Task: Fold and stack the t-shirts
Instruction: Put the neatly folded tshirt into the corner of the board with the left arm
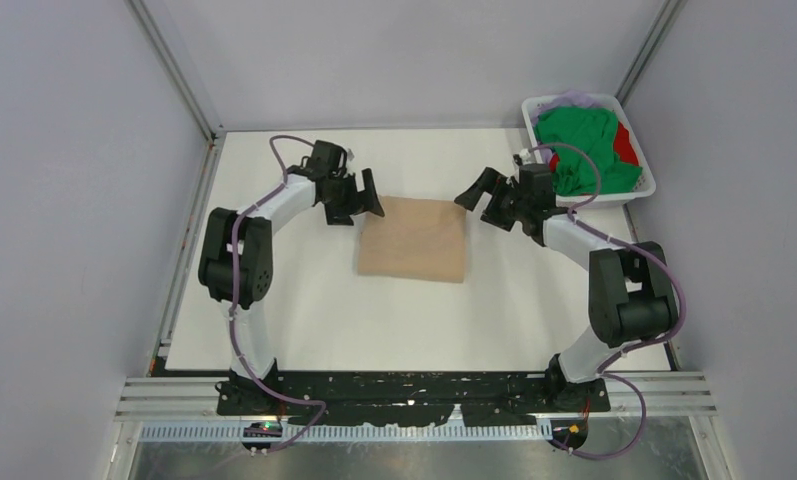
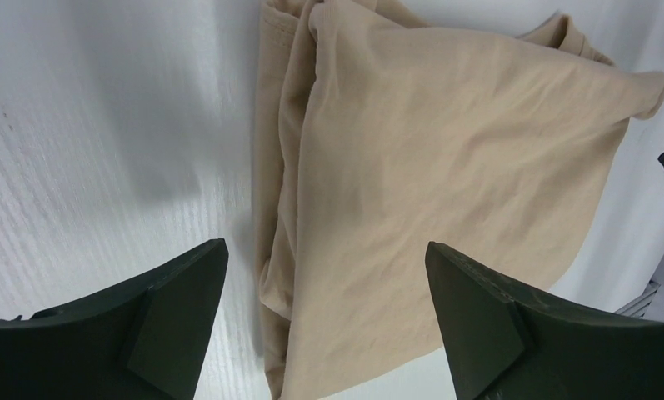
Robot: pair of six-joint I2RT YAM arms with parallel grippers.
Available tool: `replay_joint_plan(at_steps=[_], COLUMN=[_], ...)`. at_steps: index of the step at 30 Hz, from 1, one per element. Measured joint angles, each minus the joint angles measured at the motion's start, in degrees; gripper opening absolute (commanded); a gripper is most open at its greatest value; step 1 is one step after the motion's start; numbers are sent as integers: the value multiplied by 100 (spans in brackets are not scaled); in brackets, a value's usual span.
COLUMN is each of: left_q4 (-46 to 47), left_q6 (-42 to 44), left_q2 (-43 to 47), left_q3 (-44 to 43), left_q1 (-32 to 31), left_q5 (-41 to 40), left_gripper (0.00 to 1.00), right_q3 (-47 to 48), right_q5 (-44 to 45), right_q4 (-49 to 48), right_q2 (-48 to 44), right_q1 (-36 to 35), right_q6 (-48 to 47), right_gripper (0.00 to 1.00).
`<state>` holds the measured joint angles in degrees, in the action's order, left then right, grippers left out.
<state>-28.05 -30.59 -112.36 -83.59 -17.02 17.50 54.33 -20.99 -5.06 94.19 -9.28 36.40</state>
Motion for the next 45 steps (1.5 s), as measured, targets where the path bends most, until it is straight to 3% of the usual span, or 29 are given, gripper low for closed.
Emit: replay_joint_plan(at_steps=[6, 14, 16, 18, 26, 33, 39, 45], left_q4=[-153, -398, -448, -505, -1128, -2090, -2758, -2968], left_q6=[122, 74, 35, 9, 61, 568, 1021, 1576], left_q2=[-35, -470, -568, -608, -697, -914, -1880, -2199], left_q3=[17, 13, -37, -127, -638, -1941, -3864, -4371], left_q1=[-66, -203, -236, -291, -553, -472, 103, 798], left_q5=[166, 221, 267, 260, -468, -2306, -3558, -4175], left_gripper=[65, 44, 29, 1, 0, 0, 0, 0], right_q3=[-365, -717, -743, -750, -833, -946, -1040, -1119], right_q5=[-20, 52, 83, 101, 101, 376, 866, 1486], right_q4=[74, 271, 326, 345, 376, 476, 535, 601], right_q2=[-455, -1169, -1335, -1453, -1606, -1825, -2072, -2127], right_q1=[-4, -2, -2, -2, 13, 33, 52, 81], right_q6=[-81, -243, -289, -332, -448, -638, -861, -999], right_gripper=[95, 95, 95, 95, 95, 95, 95, 95])
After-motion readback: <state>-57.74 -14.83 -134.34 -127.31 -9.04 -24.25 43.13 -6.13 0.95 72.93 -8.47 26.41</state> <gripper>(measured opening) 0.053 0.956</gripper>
